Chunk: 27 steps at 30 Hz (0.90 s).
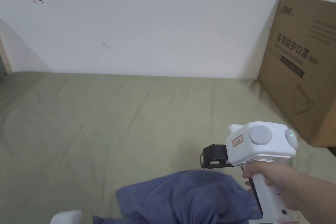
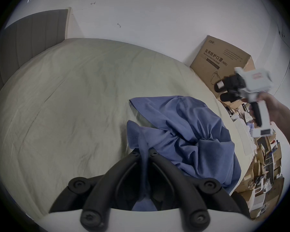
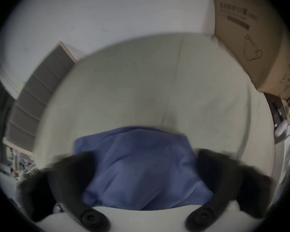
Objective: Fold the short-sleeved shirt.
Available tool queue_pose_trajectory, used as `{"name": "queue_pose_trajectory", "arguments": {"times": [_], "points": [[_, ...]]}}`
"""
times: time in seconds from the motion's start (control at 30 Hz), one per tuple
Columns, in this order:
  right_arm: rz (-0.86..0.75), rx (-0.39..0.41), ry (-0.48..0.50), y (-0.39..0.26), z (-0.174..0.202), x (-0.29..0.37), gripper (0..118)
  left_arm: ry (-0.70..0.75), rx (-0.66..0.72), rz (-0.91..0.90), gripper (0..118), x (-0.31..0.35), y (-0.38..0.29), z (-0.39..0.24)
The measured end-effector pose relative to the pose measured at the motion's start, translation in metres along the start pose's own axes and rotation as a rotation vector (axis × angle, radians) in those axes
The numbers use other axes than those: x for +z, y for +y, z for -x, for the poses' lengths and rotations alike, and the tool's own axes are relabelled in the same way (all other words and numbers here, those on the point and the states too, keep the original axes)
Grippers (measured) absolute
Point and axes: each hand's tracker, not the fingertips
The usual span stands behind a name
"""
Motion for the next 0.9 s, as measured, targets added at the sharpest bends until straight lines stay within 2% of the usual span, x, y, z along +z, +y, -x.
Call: {"name": "queue_pose_trajectory", "arguments": {"times": [0.03, 0.07, 0.1, 0.2, 0.3, 0.33, 0.37, 0.4, 0.43, 0.47, 0.53, 0.63, 0.77, 0.9], "points": [[-0.093, -0.006, -0.057, 0.005, 0.001, -0.012, 112, -0.001, 0.003, 0.002, 4, 0.0, -0.001, 0.0], [-0.089, 0.032, -0.086, 0.01, 0.002, -0.025, 108, -0.005, 0.008, 0.001, 4, -0.001, 0.002, 0.006], [-0.071, 0.047, -0.105, 0.015, 0.002, -0.039, 106, -0.012, 0.017, 0.003, 4, -0.002, 0.002, 0.009], [0.018, 0.01, -0.137, 0.013, -0.01, -0.065, 110, -0.011, 0.036, 0.009, 4, -0.005, 0.001, 0.02], [0.119, 0.047, -0.154, 0.002, -0.01, -0.077, 106, 0.002, 0.046, 0.025, 4, -0.01, -0.004, 0.025], [0.11, 0.062, -0.153, -0.002, -0.009, -0.077, 98, 0.006, 0.049, 0.036, 4, -0.012, -0.005, 0.03], [0.12, 0.077, -0.147, -0.005, -0.008, -0.074, 78, 0.008, 0.05, 0.041, 4, -0.014, -0.007, 0.031], [0.128, 0.09, -0.115, -0.009, -0.007, -0.068, 43, 0.01, 0.052, 0.045, 4, -0.015, -0.008, 0.032], [0.092, 0.122, -0.111, -0.008, -0.008, -0.066, 17, 0.012, 0.055, 0.049, 4, -0.015, -0.01, 0.032], [0.037, 0.141, -0.109, -0.009, -0.008, -0.058, 11, 0.012, 0.06, 0.053, 4, -0.014, -0.01, 0.031], [-0.085, 0.126, -0.04, -0.01, -0.012, -0.027, 11, -0.002, 0.094, 0.051, 4, -0.006, -0.009, 0.031], [-0.141, 0.05, 0.126, -0.013, -0.024, 0.026, 11, -0.032, 0.094, 0.016, 4, 0.021, 0.001, 0.028], [-0.249, 0.068, 0.17, -0.03, -0.042, 0.127, 11, -0.037, -0.009, -0.055, 4, 0.07, 0.028, 0.019], [-0.419, 0.069, 0.164, -0.06, -0.056, 0.247, 10, -0.049, 0.022, -0.145, 4, 0.134, 0.081, 0.016]]}}
